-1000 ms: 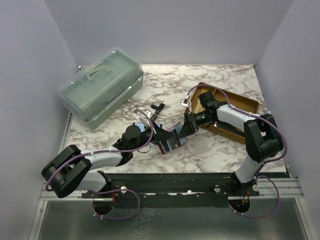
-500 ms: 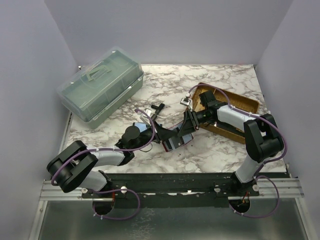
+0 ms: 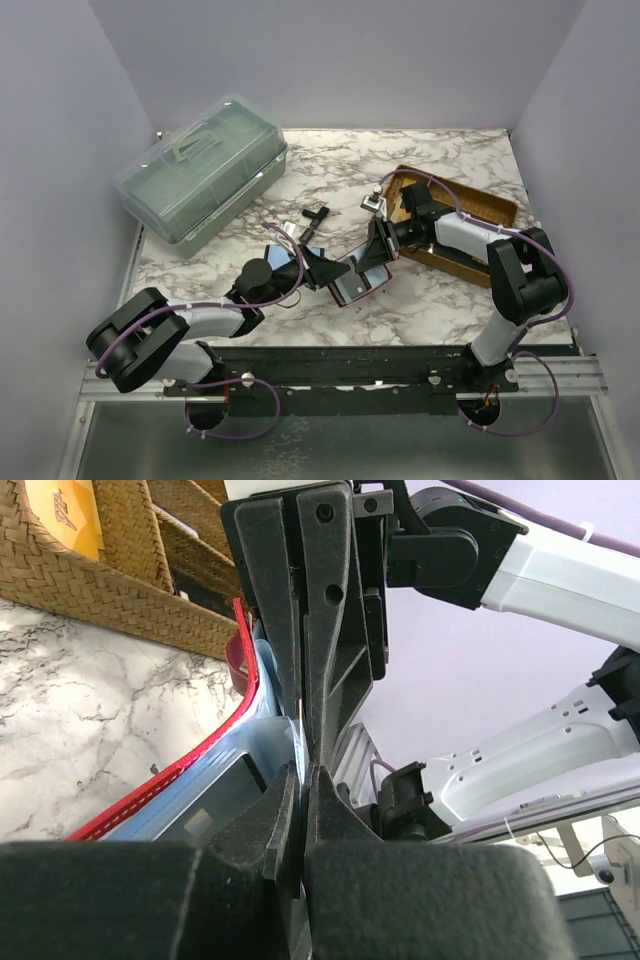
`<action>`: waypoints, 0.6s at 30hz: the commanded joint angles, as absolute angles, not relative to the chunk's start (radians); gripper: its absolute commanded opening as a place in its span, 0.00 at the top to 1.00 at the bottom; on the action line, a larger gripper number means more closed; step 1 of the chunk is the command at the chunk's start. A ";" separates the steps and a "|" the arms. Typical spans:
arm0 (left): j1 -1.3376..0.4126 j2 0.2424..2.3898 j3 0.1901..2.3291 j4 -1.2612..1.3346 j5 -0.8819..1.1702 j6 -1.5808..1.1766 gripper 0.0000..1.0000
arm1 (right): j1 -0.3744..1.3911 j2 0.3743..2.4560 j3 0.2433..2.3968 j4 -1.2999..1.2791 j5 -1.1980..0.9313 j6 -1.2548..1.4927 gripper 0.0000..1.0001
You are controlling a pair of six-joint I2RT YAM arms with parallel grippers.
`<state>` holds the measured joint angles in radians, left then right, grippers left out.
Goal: Take the credit cards out of the card holder
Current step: Remove the credit card from the card holder.
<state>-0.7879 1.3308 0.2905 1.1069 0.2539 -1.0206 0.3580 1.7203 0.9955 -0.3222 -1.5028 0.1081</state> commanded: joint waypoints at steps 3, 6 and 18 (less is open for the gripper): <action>-0.793 1.245 0.230 1.168 0.266 -1.023 0.91 | 0.293 1.705 0.967 -0.257 -1.568 0.147 1.00; -0.793 1.212 0.205 1.168 0.257 -1.034 0.84 | 0.284 1.696 0.958 -0.247 -1.564 0.151 1.00; -0.788 1.153 0.117 1.138 0.205 -1.069 0.91 | 0.244 1.669 0.984 -0.403 -1.515 -0.040 1.00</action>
